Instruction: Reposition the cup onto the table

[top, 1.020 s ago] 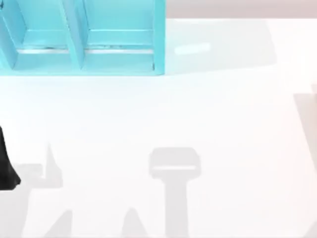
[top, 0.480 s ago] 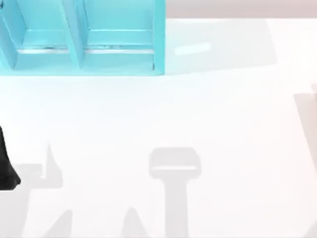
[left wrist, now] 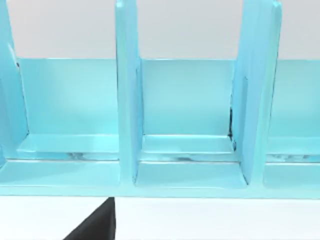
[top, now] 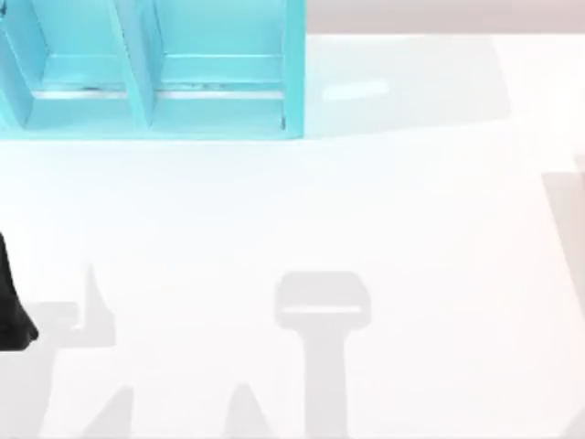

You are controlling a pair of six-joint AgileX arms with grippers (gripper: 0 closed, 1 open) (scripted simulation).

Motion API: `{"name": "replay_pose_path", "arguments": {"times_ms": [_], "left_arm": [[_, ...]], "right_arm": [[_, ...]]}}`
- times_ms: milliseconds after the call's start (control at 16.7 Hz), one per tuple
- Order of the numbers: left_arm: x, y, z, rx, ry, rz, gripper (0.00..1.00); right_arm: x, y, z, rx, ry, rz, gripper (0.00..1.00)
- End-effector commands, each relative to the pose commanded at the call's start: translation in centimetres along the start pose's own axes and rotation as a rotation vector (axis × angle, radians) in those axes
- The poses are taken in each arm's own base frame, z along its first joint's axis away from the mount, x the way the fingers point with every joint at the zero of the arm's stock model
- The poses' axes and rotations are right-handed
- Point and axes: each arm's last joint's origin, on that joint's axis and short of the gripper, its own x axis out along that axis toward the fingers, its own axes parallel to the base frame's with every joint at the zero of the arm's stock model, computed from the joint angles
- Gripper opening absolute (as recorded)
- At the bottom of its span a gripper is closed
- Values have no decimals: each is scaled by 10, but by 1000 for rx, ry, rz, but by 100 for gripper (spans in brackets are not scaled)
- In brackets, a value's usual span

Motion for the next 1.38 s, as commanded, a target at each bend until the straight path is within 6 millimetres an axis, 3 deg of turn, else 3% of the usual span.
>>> {"name": "replay_pose_path", "arguments": {"times_ms": [600, 840, 1140, 1380], "left_arm": [[0, 0, 0, 0, 0, 0, 100], [0, 0, 0, 0, 0, 0, 100], [0, 0, 0, 0, 0, 0, 100], [0, 0, 0, 0, 0, 0, 100]], "right_arm": [[-5, 4, 2, -1, -2, -2, 0], [-42, 40, 10, -7, 2, 1, 0], [-94, 95, 2, 1, 6, 1, 0], [-100, 100, 0, 1, -1, 0, 0]]}}
